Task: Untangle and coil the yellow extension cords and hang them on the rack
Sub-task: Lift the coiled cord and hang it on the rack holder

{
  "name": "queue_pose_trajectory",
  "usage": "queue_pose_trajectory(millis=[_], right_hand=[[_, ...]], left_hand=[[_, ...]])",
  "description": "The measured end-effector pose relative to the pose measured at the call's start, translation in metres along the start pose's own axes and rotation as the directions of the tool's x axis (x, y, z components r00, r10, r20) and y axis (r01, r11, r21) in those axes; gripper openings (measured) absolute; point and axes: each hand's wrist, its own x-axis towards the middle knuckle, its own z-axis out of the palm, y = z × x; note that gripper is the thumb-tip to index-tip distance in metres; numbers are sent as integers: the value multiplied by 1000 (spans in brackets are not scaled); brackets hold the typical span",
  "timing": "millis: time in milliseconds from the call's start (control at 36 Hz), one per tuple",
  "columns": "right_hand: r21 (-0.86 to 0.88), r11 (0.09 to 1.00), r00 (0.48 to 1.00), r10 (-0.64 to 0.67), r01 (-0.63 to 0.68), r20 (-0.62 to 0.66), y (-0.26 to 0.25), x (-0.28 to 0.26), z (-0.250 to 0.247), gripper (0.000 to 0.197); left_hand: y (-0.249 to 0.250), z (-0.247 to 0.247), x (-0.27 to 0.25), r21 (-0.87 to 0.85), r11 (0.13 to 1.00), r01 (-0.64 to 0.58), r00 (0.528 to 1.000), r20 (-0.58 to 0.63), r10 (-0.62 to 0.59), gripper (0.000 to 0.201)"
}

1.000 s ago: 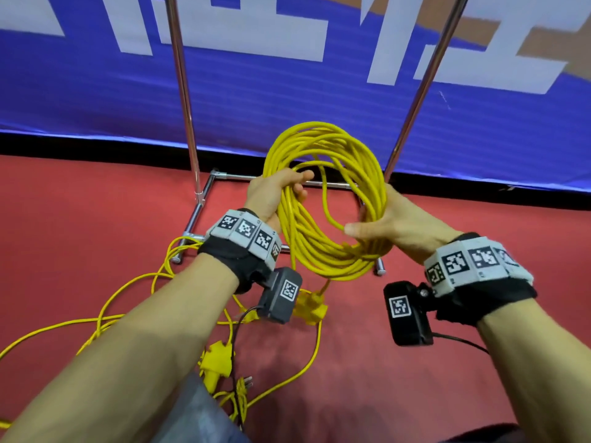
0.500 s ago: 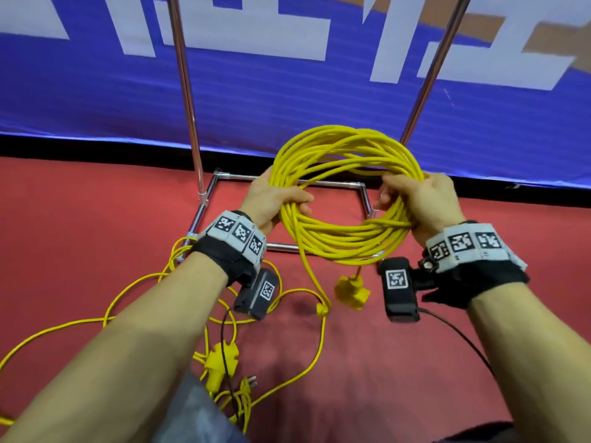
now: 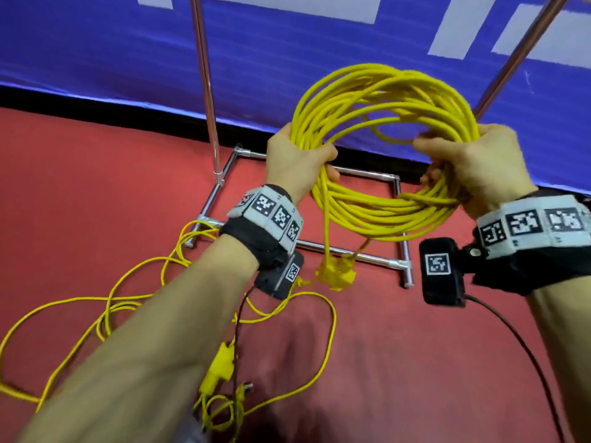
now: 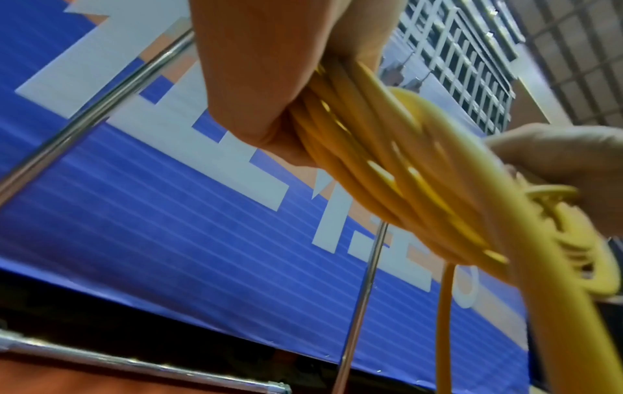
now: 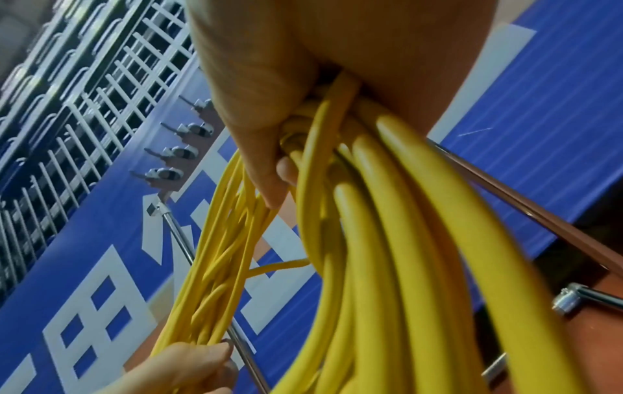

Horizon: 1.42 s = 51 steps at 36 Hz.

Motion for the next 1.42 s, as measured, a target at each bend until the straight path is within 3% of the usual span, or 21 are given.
queue_pose_trajectory(millis=[111, 167, 333, 417, 500, 583, 611, 667, 722, 805, 917, 944, 1000, 1111, 1222, 1417], right_hand=[[-262, 964, 986, 79, -39, 144, -13, 11, -6, 19], [-287, 953, 971, 152, -94, 187, -23, 12, -7, 21], [-40, 953, 939, 303, -301, 163, -66, 16, -9, 12], [67, 936, 926, 330, -346, 183, -104, 15, -20, 11], [155, 893, 891, 377, -422, 254, -150, 18, -40, 21], [220, 834, 848, 434, -505, 303, -201, 23, -59, 58], [243, 817, 842, 450, -522, 298, -219, 25, -64, 60], [284, 793, 836, 461, -538, 298, -258, 28, -72, 43], [300, 782, 830, 457, -546, 320, -303, 30, -76, 33], [331, 755, 808, 429, -567, 404, -366, 34, -78, 60], [405, 686, 781, 411, -604, 469, -436, 48, -80, 47], [399, 693, 783, 408, -601, 469, -449, 52, -83, 45], [322, 748, 792, 426, -581, 437, -470, 60, -88, 47], [253, 793, 820, 467, -554, 330, -489, 75, -93, 67], [250, 818, 852, 468, -518, 234, -492, 99, -93, 23], [185, 883, 902, 426, -431, 70, -482, 141, -94, 30]], left_hand=[[17, -1, 6, 79, 996, 36, 999, -40, -33, 24], [29, -3, 9, 108, 992, 61, 997, -44, -56, 21], [80, 7, 17, 199, 977, 82, 996, -47, -74, 19], [120, 15, 21, 311, 950, 23, 999, -43, -10, 32], [175, 24, 20, 483, 872, -81, 996, 58, 60, 45], [236, 31, 23, 580, 801, -150, 978, 204, 35, 48], [255, 33, 25, 609, 779, -147, 971, 239, -4, 49], [297, 36, 30, 643, 757, -118, 953, 288, -97, 51], [341, 38, 36, 626, 771, -113, 944, 309, -112, 42], [405, 42, 46, 596, 800, -71, 966, 241, -93, 30], [466, 50, 64, 463, 884, 64, 980, 140, -144, 24], [477, 52, 68, 418, 902, 109, 972, 143, -184, 15], [498, 56, 76, 380, 911, 160, 959, 159, -235, 19], [521, 64, 87, 288, 925, 249, 919, 231, -319, 19], [528, 74, 101, 280, 929, 242, 921, 236, -311, 16], [522, 98, 129, 349, 908, 231, 950, 122, -288, 20]])
